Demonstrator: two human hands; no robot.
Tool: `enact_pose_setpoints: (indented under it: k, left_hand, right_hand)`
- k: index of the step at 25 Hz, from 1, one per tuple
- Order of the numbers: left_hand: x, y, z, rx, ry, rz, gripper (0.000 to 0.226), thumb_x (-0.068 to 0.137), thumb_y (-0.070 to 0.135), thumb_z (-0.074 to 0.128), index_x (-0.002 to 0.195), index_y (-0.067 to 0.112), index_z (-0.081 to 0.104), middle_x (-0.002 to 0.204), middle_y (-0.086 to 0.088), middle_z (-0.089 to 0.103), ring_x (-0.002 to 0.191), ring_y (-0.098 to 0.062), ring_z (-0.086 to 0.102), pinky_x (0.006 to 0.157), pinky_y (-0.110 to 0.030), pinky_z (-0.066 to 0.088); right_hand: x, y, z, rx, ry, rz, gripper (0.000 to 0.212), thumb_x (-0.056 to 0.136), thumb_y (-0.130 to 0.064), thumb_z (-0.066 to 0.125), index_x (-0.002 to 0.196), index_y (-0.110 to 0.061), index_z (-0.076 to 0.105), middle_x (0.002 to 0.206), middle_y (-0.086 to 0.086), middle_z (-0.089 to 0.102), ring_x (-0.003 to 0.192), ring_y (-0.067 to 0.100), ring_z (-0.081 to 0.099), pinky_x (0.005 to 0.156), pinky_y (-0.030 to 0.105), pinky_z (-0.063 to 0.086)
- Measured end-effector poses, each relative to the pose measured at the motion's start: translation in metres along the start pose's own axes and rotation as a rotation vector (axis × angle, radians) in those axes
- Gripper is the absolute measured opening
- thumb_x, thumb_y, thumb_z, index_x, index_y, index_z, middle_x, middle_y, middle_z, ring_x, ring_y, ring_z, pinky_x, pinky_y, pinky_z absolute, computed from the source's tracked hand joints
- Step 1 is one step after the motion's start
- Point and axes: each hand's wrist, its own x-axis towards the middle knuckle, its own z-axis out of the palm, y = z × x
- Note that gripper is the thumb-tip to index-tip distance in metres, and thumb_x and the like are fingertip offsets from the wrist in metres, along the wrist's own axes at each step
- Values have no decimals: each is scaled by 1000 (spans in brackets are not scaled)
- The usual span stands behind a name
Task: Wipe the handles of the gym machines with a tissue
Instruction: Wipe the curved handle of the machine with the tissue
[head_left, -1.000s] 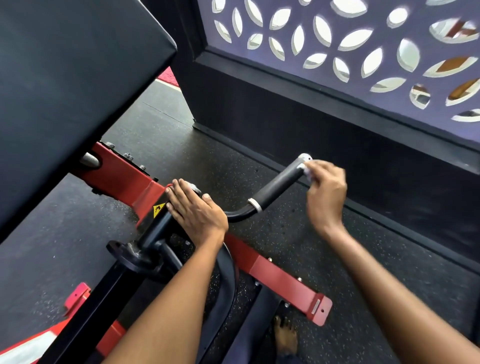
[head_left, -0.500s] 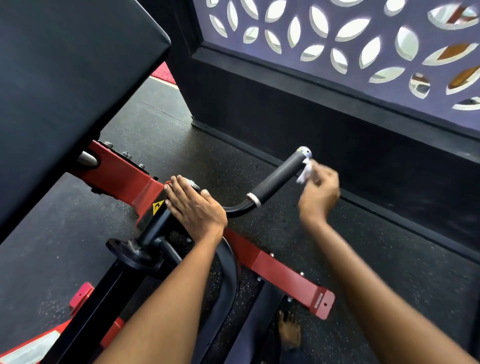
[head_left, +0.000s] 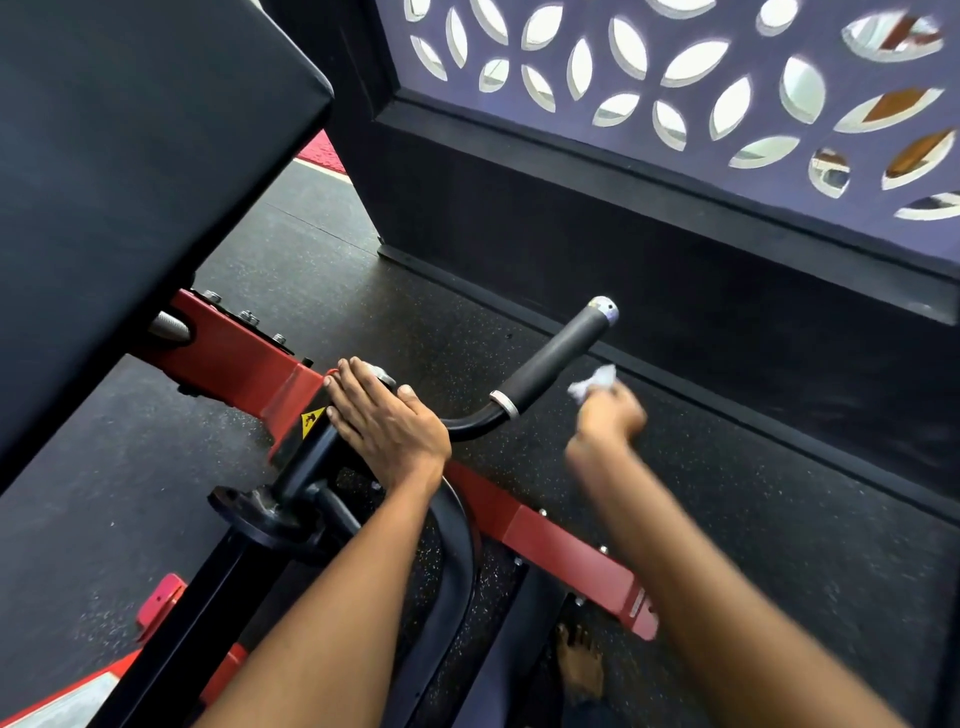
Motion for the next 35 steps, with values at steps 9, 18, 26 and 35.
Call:
enact_pose_setpoints:
  k: [9, 18, 26, 35]
  left_hand:
    - [0, -2, 1, -2, 14, 6, 60, 96, 19, 44, 151, 4, 23, 159, -12, 21, 148, -30, 11, 118, -45, 6]
    - [0, -4, 3, -2, 24, 15, 61, 96, 20, 43, 151, 4, 22, 159, -11, 21, 148, -29, 10, 118, -45, 5]
    - [1, -5, 3, 0, 16, 18, 62, 95, 19, 45, 151, 4, 22, 159, -11, 21, 148, -29, 9, 118, -44, 5]
    - [1, -6, 4, -13, 30, 21, 62, 94, 19, 44, 151, 5, 24, 158, -11, 24, 148, -29, 12, 118, -45, 7]
  right_hand:
    - [-24, 28, -2, 188, -722, 435, 40, 92, 11, 26, 93, -10, 60, 77, 6, 73, 70, 14, 69, 62, 23, 55]
    - [-25, -28, -40, -198, -321, -343, 33, 84, 13, 39, 71, -9, 59, 76, 8, 57, 71, 14, 51, 66, 26, 43]
    - [-23, -43, 35, -1802, -659, -980, 18, 90, -10, 50, 101, -9, 63, 111, 8, 59, 106, 28, 54, 90, 31, 38]
    - [-15, 19, -47, -1040, -1052, -1551, 36, 96, -18, 38, 108, -1, 68, 114, 13, 66, 112, 22, 59, 104, 35, 40]
